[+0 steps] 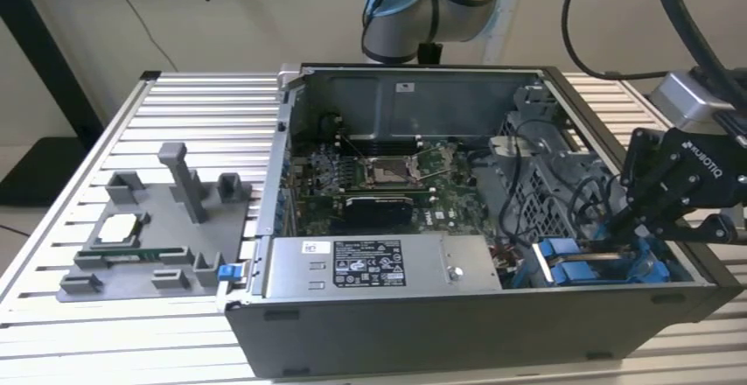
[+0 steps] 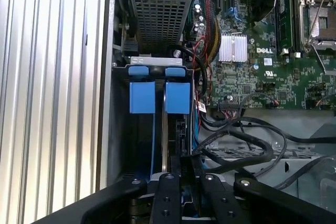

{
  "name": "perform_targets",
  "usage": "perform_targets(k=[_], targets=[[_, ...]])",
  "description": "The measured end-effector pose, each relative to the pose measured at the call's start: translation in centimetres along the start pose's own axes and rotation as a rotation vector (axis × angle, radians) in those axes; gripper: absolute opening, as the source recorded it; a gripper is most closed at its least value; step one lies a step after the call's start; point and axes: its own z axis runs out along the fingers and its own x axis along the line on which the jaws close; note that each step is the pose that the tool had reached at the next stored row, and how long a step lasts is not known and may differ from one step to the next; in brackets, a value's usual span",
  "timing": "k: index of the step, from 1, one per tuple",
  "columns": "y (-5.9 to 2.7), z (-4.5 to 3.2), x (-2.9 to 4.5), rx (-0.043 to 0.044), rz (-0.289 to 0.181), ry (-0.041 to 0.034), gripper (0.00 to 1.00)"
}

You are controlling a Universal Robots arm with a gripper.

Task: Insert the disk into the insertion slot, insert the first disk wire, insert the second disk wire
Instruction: 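Insert the first disk wire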

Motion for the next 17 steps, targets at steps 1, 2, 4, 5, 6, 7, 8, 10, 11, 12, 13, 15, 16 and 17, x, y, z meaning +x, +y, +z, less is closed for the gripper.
perform_targets(k=[1, 2, 4, 5, 6, 7, 8, 10, 11, 12, 13, 15, 16, 17], targets=[[0.05, 0.0, 0.0, 0.0007, 0.0, 0.0001, 0.0], [0.08, 0.01, 0.01, 0.0015, 0.0, 0.0002, 0.0], [0.11, 0.02, 0.0, 0.0035, 0.0, 0.0001, 0.0], [0.11, 0.01, 0.0, 0.0045, 0.0, 0.0, 0.0], [0.11, 0.02, 0.0, 0.0056, 0.0, -0.0002, 0.0], [0.11, 0.02, 0.0, 0.0066, -0.001, -0.0007, 0.0], [0.11, 0.02, 0.0, 0.0073, -0.001, -0.0012, 0.0], [0.11, 0.03, 0.0, 0.0085, -0.001, -0.002, 0.0], [0.11, 0.02, -0.01, 0.0089, -0.001, -0.0022, 0.0], [0.11, 0.02, -0.01, 0.0093, -0.001, -0.0025, 0.0], [0.11, 0.02, -0.01, 0.0097, -0.001, -0.0027, 0.0], [0.11, 0.02, -0.03, 0.0104, -0.001, -0.0029, 0.0], [0.11, 0.02, -0.06, 0.0106, -0.001, -0.0031, 0.0], [0.11, 0.03, -0.07, 0.0107, -0.001, -0.0032, 0.0]])
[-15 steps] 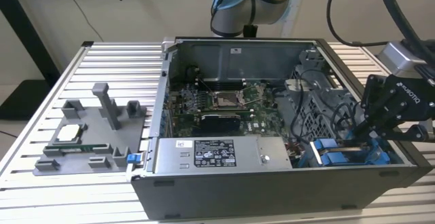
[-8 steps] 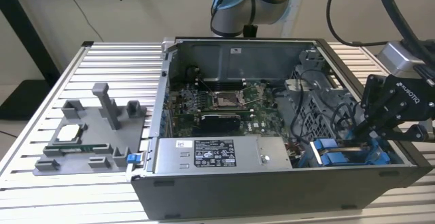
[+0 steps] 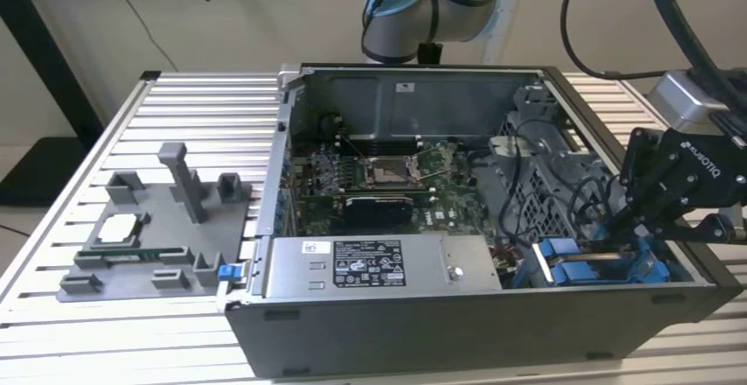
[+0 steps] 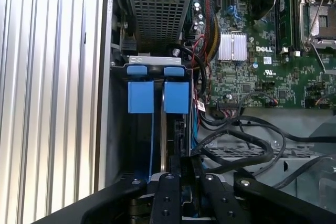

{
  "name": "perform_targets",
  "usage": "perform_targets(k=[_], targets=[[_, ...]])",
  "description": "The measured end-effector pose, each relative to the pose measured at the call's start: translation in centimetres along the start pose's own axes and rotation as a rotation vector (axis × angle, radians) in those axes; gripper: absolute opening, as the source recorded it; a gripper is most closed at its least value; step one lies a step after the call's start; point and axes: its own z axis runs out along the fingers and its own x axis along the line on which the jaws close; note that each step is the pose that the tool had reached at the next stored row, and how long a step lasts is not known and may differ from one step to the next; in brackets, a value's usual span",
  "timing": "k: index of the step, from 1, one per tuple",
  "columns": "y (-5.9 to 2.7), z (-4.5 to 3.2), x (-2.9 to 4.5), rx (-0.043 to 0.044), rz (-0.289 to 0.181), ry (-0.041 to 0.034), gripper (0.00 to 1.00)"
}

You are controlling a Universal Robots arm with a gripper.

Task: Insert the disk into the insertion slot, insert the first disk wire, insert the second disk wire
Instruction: 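Insert the first disk wire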

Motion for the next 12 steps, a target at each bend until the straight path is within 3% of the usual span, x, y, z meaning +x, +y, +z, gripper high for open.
perform_targets(k=[12], targets=[[0.0, 0.1, -0.03, 0.0007, 0.009, -0.0016, 0.0]])
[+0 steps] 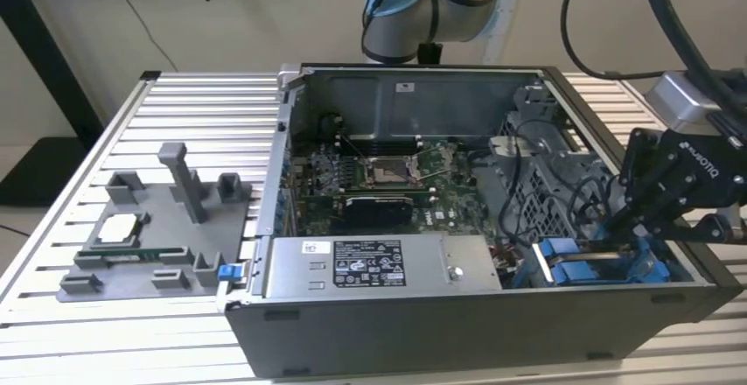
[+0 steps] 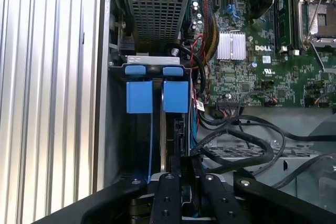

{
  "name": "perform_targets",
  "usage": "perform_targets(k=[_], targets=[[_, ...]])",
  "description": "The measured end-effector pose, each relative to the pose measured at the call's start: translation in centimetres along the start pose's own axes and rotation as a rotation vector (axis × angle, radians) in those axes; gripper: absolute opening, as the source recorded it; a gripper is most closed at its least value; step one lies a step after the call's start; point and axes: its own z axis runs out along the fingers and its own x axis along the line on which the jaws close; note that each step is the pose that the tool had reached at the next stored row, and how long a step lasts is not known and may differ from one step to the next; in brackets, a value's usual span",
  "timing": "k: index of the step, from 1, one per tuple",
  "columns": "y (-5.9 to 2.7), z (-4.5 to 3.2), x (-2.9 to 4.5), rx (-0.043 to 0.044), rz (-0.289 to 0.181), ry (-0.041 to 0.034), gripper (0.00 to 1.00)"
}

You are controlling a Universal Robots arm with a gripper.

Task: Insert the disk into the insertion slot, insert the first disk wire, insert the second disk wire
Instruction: 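Insert the first disk wire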

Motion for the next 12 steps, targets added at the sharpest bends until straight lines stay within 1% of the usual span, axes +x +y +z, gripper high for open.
perform_targets(k=[6, 10, 12], targets=[[-0.02, 0.3, 0.02, 0.0005, 0.007, -0.0015, 0.0], [-0.04, 0.55, 0.04, 0.0008, 0.01, -0.0005, 0.0], [-0.05, 0.61, 0.05, 0.0007, 0.01, -0.0015, 0.0]])
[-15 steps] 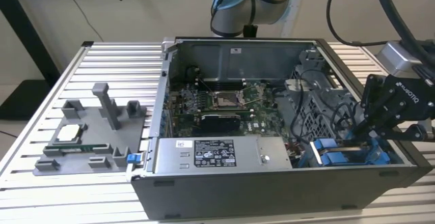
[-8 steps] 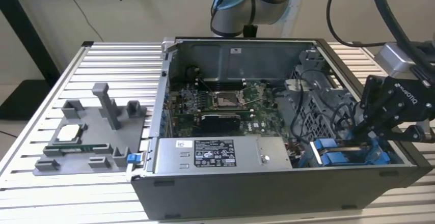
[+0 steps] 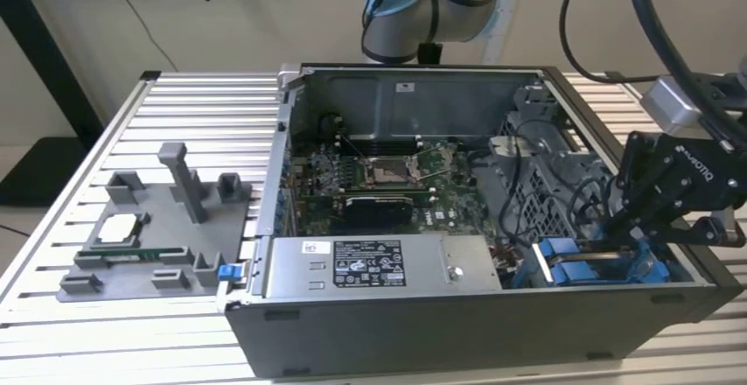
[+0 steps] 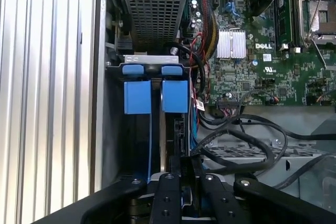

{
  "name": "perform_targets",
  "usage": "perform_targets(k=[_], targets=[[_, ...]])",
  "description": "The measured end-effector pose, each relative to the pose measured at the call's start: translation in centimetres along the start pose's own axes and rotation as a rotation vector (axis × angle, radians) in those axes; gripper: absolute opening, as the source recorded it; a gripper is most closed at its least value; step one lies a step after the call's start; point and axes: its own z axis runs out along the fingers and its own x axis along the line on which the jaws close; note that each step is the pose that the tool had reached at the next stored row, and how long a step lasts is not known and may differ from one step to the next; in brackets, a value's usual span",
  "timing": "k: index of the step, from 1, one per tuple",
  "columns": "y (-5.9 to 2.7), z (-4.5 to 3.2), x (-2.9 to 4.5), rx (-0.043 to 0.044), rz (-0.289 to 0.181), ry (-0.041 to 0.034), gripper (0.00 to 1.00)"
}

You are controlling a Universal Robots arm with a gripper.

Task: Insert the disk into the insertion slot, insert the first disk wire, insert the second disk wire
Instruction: 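Insert the first disk wire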

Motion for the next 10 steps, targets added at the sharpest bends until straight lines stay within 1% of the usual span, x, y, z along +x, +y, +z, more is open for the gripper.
perform_targets(k=[1, 2, 4, 5, 10], targets=[[0.0, 0.04, -0.01, -0.0002, 0.0, -0.0009, 0.0], [0.0, 0.08, 0.0, -0.0003, 0.0, -0.0018, 1.0], [0.01, 0.03, 0.01, -0.0002, 0.0, -0.001, 1.0], [0.03, -0.12, -0.01, -0.0001, 0.0, -0.0006, 1.0], [0.22, -1.33, -0.09, -0.0001, 0.0, -0.0015, 1.0]])
